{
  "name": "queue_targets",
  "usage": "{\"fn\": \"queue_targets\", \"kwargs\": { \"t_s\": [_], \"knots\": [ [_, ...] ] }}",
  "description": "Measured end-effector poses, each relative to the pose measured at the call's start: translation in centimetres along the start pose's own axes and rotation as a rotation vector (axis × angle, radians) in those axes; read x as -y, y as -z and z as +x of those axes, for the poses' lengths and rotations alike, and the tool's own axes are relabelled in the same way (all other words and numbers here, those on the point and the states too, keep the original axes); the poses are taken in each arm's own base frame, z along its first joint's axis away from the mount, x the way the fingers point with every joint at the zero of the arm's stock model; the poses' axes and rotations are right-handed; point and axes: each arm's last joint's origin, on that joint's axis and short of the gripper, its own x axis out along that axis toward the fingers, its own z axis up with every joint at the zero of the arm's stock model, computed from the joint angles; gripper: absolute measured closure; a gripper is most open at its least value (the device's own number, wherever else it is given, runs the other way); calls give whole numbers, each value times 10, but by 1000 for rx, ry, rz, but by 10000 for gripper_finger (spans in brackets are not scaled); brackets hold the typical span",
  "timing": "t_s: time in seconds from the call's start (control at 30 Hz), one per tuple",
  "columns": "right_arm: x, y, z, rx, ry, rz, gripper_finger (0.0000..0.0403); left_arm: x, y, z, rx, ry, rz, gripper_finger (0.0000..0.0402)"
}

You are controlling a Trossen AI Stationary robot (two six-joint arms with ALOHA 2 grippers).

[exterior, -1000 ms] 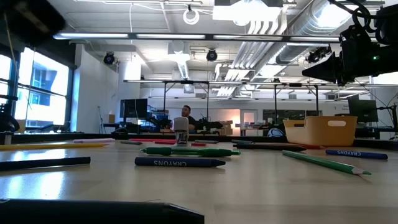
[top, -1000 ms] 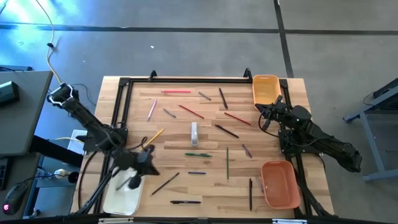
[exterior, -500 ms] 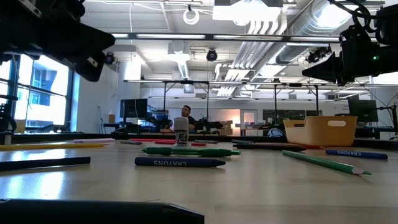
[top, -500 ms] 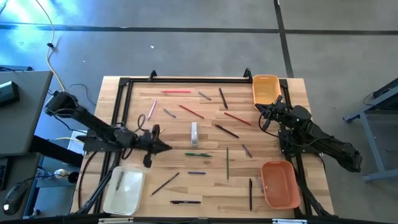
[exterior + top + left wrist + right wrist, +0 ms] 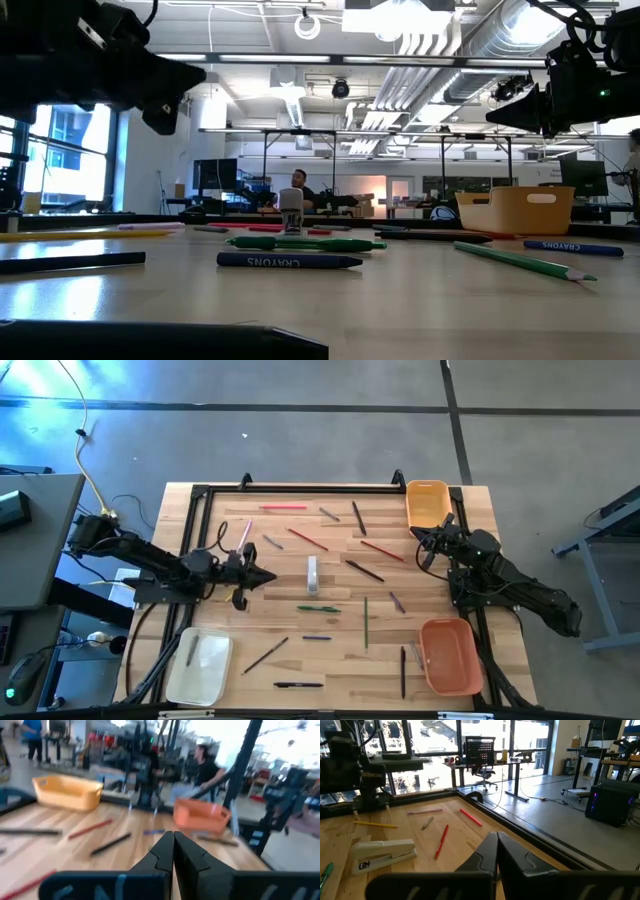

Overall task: Sort crayons/erasers/pens/pencils in bins
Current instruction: Put the red pencil into the yellow bin

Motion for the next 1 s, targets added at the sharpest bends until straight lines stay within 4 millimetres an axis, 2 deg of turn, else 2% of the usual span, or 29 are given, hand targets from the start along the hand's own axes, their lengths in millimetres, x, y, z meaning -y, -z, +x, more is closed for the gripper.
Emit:
{"fn": "queue_targets", "kwargs": {
  "t_s": [0.17, 0.3, 0.63, 0.77, 1.0],
  "knots": [
    [0, -1, 0, 9, -1, -1, 403, -8, -6, 0, 46, -10, 5, 401],
    [0, -8, 0, 80, 0, 6, 403, -15, -11, 0, 86, -27, 19, 402],
    [1, -30, -4, 316, 25, 185, 403, -37, -17, -3, 121, -135, 64, 401],
    [-1, -29, -2, 295, -64, 220, 403, -41, -18, -4, 120, -136, 59, 402],
    [-4, -29, 9, 204, -68, 219, 403, -49, -19, -6, 127, -182, 62, 402]
  ]
}}
